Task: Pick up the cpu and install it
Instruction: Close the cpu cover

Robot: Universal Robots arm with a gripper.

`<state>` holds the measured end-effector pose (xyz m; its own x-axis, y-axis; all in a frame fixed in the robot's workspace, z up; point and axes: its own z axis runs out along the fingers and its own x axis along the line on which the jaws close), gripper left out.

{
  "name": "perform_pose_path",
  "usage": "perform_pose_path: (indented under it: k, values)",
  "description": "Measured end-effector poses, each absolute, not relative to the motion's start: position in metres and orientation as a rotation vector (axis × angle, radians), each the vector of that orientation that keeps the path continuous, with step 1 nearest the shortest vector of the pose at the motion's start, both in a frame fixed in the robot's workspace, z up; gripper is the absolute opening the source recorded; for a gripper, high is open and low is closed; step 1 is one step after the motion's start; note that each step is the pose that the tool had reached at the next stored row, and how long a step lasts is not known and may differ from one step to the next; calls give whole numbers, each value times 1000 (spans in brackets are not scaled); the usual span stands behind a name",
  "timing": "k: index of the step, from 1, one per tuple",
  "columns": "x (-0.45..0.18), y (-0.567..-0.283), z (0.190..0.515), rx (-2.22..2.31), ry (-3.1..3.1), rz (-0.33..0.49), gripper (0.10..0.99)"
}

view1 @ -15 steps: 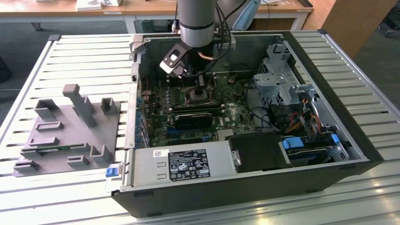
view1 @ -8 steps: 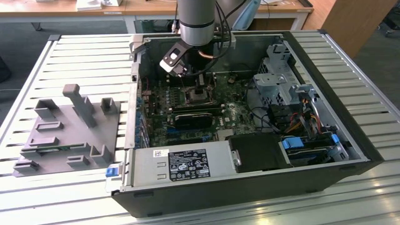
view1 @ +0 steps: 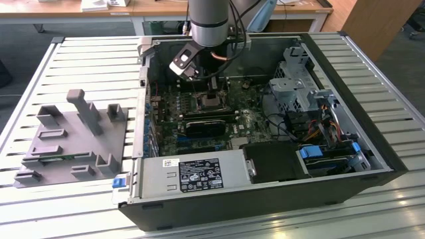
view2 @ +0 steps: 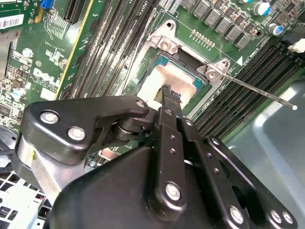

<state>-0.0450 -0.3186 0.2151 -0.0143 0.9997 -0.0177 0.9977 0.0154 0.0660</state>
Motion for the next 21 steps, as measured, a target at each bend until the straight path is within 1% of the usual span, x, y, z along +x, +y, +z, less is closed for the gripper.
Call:
perform_pose_path:
  k: [15, 21]
  values:
    - [-45, -319, 227, 2166, 2198, 48, 106]
    - [-45, -319, 238, 2166, 2198, 48, 106]
